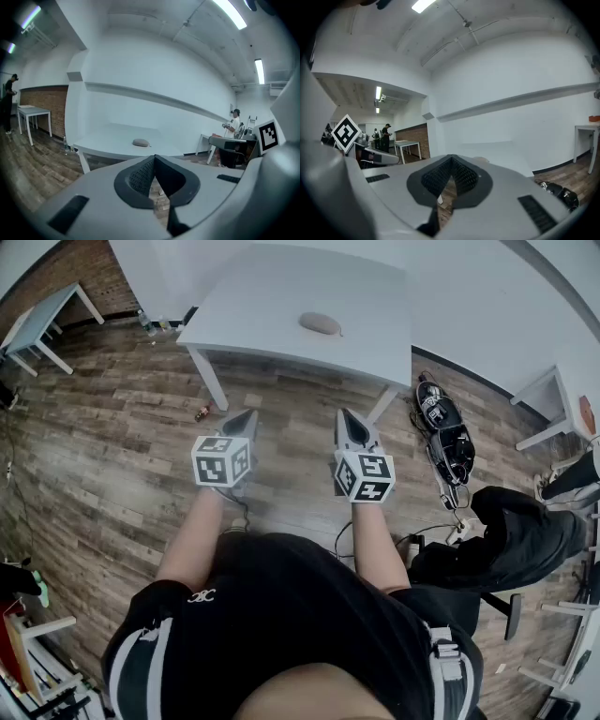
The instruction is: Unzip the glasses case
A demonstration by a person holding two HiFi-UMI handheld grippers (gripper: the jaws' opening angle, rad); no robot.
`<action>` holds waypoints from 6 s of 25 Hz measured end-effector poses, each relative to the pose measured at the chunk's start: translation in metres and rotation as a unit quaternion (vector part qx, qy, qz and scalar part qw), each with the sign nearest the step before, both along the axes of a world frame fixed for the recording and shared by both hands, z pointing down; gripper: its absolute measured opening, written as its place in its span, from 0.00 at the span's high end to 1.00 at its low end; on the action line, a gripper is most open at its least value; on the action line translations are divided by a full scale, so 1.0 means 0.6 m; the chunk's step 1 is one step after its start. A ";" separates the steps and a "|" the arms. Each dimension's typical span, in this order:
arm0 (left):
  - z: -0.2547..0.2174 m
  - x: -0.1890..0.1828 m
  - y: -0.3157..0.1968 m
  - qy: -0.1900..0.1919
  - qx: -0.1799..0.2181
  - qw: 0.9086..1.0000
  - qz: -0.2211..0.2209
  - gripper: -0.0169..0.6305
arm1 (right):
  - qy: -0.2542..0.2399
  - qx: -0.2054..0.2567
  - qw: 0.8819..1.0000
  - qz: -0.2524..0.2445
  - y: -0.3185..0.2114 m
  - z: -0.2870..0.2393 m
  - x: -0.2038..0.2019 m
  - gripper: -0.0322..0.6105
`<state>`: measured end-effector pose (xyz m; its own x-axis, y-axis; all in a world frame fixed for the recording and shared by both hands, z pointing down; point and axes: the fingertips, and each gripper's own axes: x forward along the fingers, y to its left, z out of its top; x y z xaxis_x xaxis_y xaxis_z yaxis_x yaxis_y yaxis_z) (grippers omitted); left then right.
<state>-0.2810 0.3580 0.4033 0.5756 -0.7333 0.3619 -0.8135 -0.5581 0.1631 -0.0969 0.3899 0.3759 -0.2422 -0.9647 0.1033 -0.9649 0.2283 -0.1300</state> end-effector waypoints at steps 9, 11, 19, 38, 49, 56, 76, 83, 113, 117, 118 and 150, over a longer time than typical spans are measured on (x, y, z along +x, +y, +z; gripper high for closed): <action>0.005 0.033 0.004 0.010 -0.006 1.000 -0.001 0.97 | 0.009 -0.011 1.000 -0.001 0.017 0.012 0.033 0.93; 0.008 0.043 0.011 0.010 -0.007 1.000 0.001 0.97 | 0.003 -0.013 1.000 -0.005 0.025 0.016 0.038 0.93; 0.026 0.056 -0.001 0.007 -0.019 1.000 0.001 0.97 | 0.003 -0.023 1.000 0.000 0.007 0.028 0.052 0.93; 0.061 0.121 -0.354 0.012 -0.043 0.998 0.037 0.97 | 0.029 -0.045 0.998 0.019 -0.326 0.036 0.091 0.93; 0.071 0.126 -0.567 0.010 -0.053 0.995 0.081 0.97 | 0.031 -0.061 0.996 0.048 -0.549 0.045 0.070 0.93; 0.087 0.130 -0.627 -0.008 -0.060 0.994 0.087 0.97 | 0.018 -0.079 0.996 0.049 -0.613 0.070 0.079 0.93; 0.120 0.235 -0.860 -0.041 -0.091 0.994 0.033 0.97 | 0.015 -0.137 0.990 -0.025 -0.882 0.147 0.188 0.93; 0.151 0.281 -0.934 -0.057 -0.118 0.991 -0.008 0.97 | 0.084 -0.151 0.980 -0.099 -0.984 0.208 0.226 0.92; 0.207 0.318 -0.967 -0.027 -0.183 0.981 -0.065 0.97 | 0.215 -0.268 0.889 -0.304 -1.099 0.417 0.183 0.39; 0.195 0.344 -0.972 0.071 -0.205 0.976 -0.020 0.96 | 0.142 -0.200 0.920 -0.305 -1.107 0.311 0.188 0.39; 0.187 0.348 -0.976 0.110 -0.211 0.971 -0.012 0.92 | 0.139 -0.176 0.924 -0.310 -1.106 0.283 0.185 0.39; 0.123 0.483 -0.847 0.038 -0.368 0.773 0.515 0.40 | 0.553 0.154 0.604 -0.553 -0.925 0.170 0.115 0.39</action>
